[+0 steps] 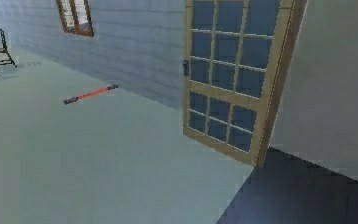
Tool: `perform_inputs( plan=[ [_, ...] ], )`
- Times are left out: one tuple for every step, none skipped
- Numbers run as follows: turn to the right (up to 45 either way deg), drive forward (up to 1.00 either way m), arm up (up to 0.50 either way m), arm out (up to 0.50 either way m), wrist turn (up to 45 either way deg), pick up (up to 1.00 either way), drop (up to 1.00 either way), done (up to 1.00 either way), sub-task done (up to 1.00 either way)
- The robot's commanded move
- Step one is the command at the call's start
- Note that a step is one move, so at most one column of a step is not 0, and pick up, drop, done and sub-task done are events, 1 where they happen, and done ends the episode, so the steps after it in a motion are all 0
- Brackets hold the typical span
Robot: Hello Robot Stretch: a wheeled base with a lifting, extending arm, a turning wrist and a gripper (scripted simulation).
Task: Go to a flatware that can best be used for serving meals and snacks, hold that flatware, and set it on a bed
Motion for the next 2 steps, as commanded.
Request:
perform_inputs(
  plan=[
    [0.0, 0.30, 0.00, 0.00, 0.0, 0.00, 0.00, 0.00, 0.00],
    [-42.0, 0.00, 0.00, 0.00, 0.0, 0.00, 0.00, 0.00, 0.00]
  ],
)
